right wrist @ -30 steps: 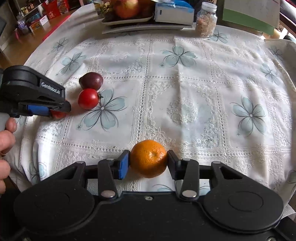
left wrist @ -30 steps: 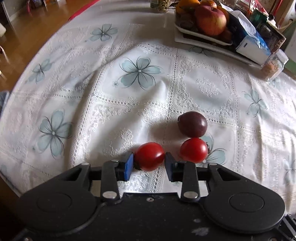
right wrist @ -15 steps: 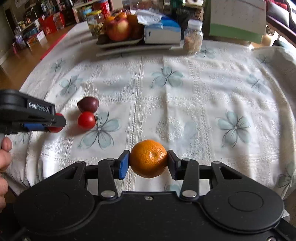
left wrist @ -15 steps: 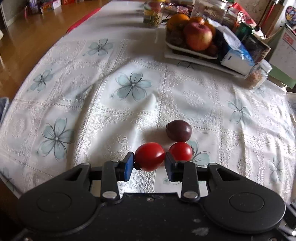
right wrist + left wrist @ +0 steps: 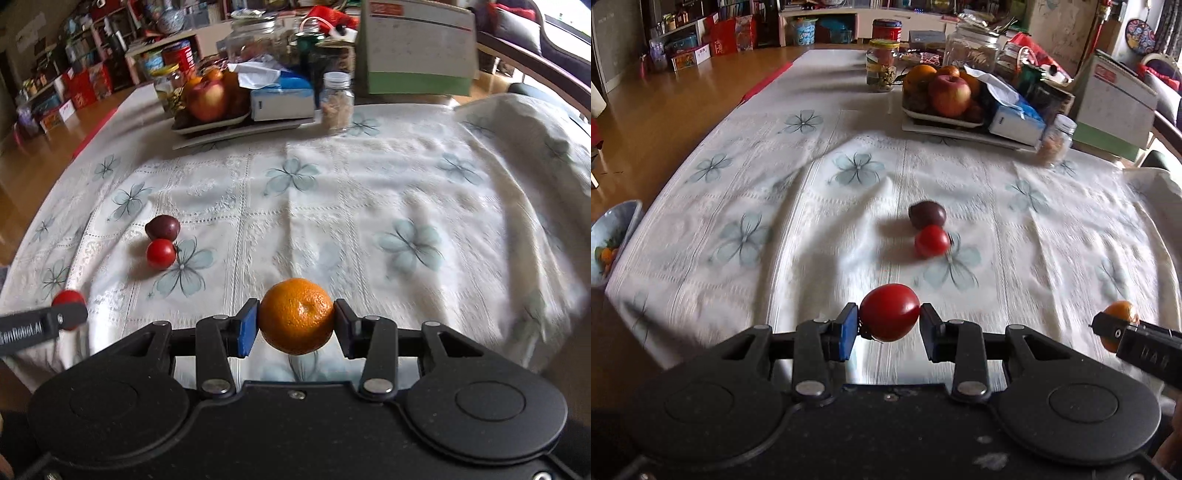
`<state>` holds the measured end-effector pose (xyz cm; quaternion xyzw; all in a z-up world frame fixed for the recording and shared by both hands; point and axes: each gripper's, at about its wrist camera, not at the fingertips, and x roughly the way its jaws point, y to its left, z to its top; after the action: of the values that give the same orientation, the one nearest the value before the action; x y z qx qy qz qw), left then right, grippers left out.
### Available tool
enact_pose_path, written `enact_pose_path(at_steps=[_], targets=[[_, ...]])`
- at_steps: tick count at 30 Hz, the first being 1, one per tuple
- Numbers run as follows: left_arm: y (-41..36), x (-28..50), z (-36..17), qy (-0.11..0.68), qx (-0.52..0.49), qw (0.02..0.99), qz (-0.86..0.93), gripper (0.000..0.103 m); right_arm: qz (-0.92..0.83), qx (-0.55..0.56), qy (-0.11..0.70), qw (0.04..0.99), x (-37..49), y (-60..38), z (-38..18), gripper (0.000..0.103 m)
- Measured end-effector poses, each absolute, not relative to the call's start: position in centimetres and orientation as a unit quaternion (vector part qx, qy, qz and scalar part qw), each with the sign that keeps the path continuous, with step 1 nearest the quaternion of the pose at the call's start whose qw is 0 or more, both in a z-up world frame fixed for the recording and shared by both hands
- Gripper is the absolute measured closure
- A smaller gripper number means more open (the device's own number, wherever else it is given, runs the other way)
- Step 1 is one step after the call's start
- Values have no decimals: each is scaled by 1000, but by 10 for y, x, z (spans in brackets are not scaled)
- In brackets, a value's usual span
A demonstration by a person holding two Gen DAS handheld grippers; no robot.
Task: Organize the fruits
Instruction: 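Carry tomato and mandarin over the gold tray and open both grippers to drop them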
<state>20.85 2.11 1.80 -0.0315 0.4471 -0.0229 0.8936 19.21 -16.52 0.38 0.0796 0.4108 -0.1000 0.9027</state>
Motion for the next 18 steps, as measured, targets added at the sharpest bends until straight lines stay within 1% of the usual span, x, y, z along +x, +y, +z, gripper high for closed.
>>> enact_pose_path(at_steps=[8,13,18], targets=[[15,130,19,408,-10,912,-38,68,-119,105,401,902,130,-167,7,52],[17,93,15,406,-21,912,-45,68,-133,116,397,901,98,-164,5,52],[17,72,11,406,-35,912,-48,68,-133,118,388,904,67,-156,6,52]])
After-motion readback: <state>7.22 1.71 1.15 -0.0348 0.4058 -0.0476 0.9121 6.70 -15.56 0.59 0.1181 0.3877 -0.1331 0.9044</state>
